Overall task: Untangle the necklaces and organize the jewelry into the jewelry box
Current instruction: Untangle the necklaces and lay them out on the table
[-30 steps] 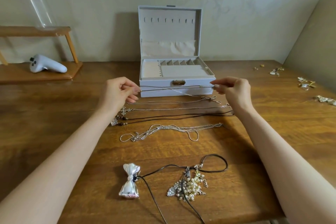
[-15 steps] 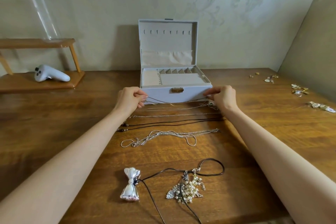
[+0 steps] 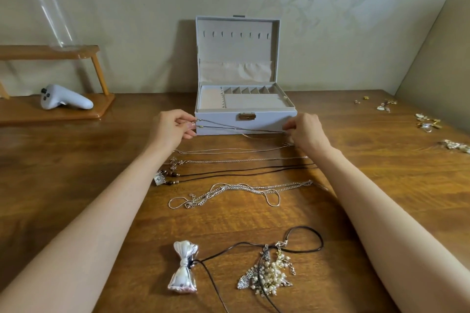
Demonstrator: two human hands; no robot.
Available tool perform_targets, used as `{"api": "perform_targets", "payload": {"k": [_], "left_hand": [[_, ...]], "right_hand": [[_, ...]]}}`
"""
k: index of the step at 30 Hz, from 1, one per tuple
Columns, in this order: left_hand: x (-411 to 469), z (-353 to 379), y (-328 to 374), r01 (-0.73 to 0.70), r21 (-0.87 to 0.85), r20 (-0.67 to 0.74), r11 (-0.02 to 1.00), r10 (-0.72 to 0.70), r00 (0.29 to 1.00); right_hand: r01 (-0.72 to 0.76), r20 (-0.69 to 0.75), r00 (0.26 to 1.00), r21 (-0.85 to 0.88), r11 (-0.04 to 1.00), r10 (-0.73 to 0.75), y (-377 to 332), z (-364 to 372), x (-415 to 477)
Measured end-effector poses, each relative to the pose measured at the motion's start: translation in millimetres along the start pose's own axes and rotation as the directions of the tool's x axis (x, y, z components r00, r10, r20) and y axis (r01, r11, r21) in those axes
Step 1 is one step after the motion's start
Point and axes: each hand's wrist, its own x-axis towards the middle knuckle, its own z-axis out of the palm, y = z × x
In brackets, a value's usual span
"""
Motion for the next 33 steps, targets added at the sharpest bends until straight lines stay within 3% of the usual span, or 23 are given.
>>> {"api": "perform_targets", "payload": {"k": [3,5,6,9,12,15,17,18,20,21,22,26,33], "left_hand": [[-2,-6,-1,-0.025,0.004,-0.023,1.000,0.025,0.999],[-5,-8,-2,-0.036,0.017,-0.037,0.999,0.037,0.999],[-5,-8,-2,-0.040,0.022,-0.042,0.999,0.041,0.998],[-7,-7,-2,-0.051,0.052,-0.019,0.997,0.052,0.998],[-9,-4,-3,-0.047,0.110,0.007,0.993,0.047,0.999],[-9,-4,-4,-0.026,0.109,0.011,0.994,0.025,1.000],[-10,-4,-4,-0.022,0.166,-0.008,0.986,0.023,1.000],[-10,-4,-4,-0.030,0.241,-0.025,0.970,0.037,0.999],[-12,-2,-4,-0.055,0.395,-0.046,0.917,0.079,0.996],[-13,-2,-5,-0.064,0.449,-0.041,0.891,0.093,0.995],[-13,-1,-5,-0.070,0.495,-0.030,0.866,0.097,0.995],[-11,3,-7,-0.061,0.597,0.029,0.800,0.054,0.998],[-11,-2,-2,-0.058,0.528,0.008,0.847,0.063,0.998]], "right_hand": [[0.000,-0.065,0.998,0.066,0.998,0.005,-3,-9,-1],[-0.071,-0.063,0.994,0.252,0.965,0.089,-5,-16,-5],[-0.132,-0.017,0.988,0.410,0.902,0.153,-6,-19,-8],[-0.320,0.184,0.939,0.779,0.539,0.292,-4,-26,-11],[-0.395,0.289,0.896,0.864,0.312,0.336,0,-28,-8],[-0.415,0.319,0.875,0.881,0.227,0.364,1,-27,-7],[-0.413,0.297,0.877,0.868,0.275,0.377,3,-25,-7],[-0.398,0.243,0.888,0.832,0.386,0.390,5,-24,-6],[-0.329,0.054,0.929,0.574,0.750,0.367,9,-17,-5],[-0.287,-0.025,0.946,0.393,0.874,0.322,10,-14,-5],[-0.261,-0.064,0.957,0.239,0.935,0.283,11,-12,-5],[-0.208,-0.012,0.978,-0.024,0.978,0.208,10,-6,-7],[-0.148,-0.008,0.989,-0.124,0.981,0.148,2,-13,-8]]}}
